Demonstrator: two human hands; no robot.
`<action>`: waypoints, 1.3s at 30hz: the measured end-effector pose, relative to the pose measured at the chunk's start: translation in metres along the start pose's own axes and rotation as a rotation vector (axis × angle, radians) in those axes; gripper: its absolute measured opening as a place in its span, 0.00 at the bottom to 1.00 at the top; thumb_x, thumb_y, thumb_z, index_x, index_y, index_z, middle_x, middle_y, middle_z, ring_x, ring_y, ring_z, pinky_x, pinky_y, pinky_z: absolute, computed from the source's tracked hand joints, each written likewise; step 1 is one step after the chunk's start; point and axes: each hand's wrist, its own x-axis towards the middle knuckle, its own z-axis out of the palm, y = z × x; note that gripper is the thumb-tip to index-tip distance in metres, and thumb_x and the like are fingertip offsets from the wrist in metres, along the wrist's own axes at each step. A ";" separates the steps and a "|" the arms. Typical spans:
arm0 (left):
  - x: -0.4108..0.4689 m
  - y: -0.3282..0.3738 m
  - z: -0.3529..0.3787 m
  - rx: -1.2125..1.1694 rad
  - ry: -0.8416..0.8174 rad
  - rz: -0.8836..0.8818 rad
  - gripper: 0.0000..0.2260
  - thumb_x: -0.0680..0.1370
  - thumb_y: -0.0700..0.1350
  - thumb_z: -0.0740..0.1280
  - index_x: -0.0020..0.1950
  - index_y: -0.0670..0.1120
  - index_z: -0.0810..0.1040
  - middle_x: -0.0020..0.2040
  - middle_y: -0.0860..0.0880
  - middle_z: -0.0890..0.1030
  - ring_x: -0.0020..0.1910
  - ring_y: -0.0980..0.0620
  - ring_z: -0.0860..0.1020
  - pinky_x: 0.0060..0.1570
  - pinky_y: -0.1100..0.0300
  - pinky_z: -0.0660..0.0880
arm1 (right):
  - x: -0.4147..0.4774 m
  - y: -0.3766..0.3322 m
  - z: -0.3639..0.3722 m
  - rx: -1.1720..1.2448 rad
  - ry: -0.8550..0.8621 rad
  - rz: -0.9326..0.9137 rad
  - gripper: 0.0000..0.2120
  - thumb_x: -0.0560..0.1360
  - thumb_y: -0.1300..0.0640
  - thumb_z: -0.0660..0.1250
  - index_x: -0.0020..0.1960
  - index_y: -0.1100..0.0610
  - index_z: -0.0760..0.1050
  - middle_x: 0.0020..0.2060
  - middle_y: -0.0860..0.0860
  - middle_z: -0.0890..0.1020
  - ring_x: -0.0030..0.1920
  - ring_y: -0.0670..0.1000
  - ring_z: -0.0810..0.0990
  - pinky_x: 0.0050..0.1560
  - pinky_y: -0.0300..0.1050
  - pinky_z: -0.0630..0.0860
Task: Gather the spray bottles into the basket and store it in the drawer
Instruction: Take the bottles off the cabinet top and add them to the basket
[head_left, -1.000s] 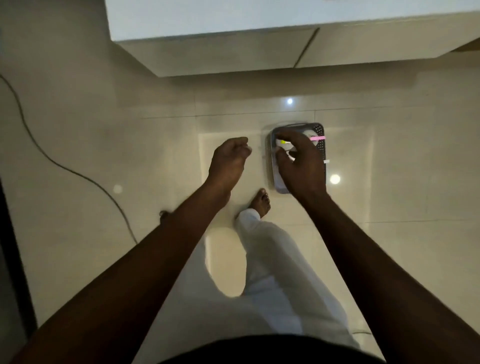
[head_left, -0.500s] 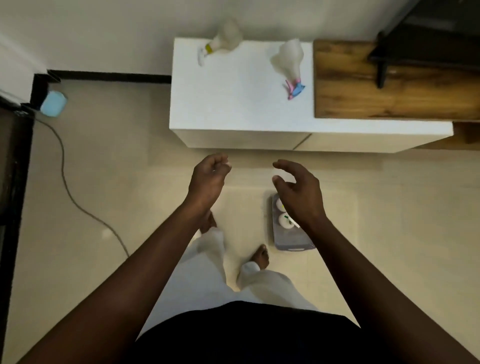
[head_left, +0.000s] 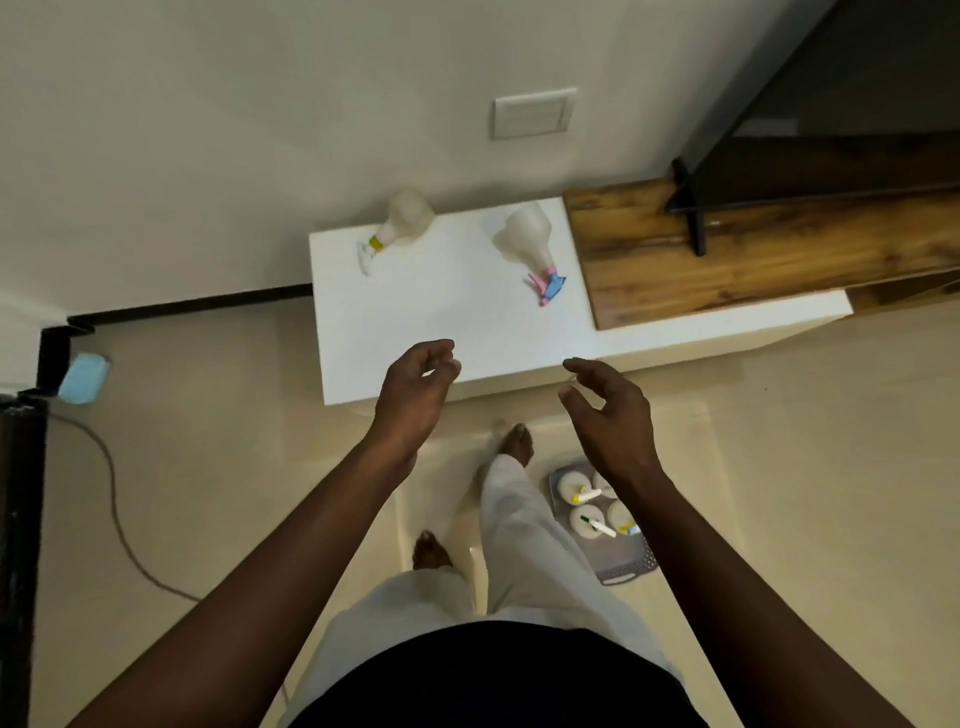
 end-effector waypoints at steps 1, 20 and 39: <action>0.013 0.010 0.005 0.013 -0.003 0.004 0.13 0.82 0.46 0.68 0.67 0.53 0.81 0.64 0.52 0.83 0.68 0.50 0.79 0.73 0.42 0.74 | 0.016 -0.001 -0.001 0.008 0.003 0.003 0.16 0.80 0.57 0.71 0.66 0.49 0.82 0.63 0.45 0.84 0.66 0.45 0.80 0.52 0.21 0.70; 0.251 0.103 0.112 0.236 -0.048 -0.018 0.18 0.82 0.45 0.67 0.73 0.53 0.76 0.72 0.52 0.77 0.70 0.49 0.77 0.72 0.44 0.74 | 0.266 0.012 0.007 0.062 -0.021 0.175 0.22 0.80 0.55 0.73 0.73 0.55 0.75 0.66 0.45 0.80 0.65 0.51 0.81 0.58 0.34 0.77; 0.460 0.015 0.185 0.037 -0.098 -0.231 0.26 0.83 0.55 0.67 0.80 0.57 0.66 0.76 0.50 0.72 0.70 0.42 0.75 0.64 0.44 0.78 | 0.427 0.129 0.096 -0.078 -0.048 0.241 0.26 0.77 0.52 0.75 0.73 0.54 0.77 0.67 0.50 0.82 0.65 0.50 0.81 0.68 0.48 0.76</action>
